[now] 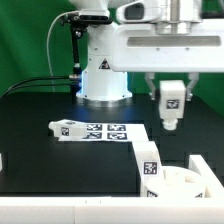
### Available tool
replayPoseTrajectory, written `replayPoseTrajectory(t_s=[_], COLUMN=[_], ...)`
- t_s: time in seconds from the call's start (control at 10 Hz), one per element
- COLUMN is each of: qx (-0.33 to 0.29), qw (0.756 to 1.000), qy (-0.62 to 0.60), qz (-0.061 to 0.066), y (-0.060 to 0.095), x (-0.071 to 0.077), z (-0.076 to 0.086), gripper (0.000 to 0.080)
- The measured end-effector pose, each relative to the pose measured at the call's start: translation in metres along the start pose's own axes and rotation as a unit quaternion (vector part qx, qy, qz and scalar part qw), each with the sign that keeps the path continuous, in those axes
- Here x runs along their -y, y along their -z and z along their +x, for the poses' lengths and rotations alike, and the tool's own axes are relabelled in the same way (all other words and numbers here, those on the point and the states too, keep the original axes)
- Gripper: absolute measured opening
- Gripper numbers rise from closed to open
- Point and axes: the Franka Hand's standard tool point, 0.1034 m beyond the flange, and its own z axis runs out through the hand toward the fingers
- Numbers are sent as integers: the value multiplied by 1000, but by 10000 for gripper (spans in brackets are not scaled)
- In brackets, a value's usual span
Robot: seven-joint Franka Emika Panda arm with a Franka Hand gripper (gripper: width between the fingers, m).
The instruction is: Assemble stool
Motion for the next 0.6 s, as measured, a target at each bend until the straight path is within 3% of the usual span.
replayPoseTrajectory(t_s=[0.1,0.3,0.6], qx=[-27,-90,-93], qw=[999,991,989], qy=[25,101,118], qz=[-1,-6,-9], y=[-1,-13,-17], x=[13,22,18], z=[9,32,33], gripper=[337,337,337])
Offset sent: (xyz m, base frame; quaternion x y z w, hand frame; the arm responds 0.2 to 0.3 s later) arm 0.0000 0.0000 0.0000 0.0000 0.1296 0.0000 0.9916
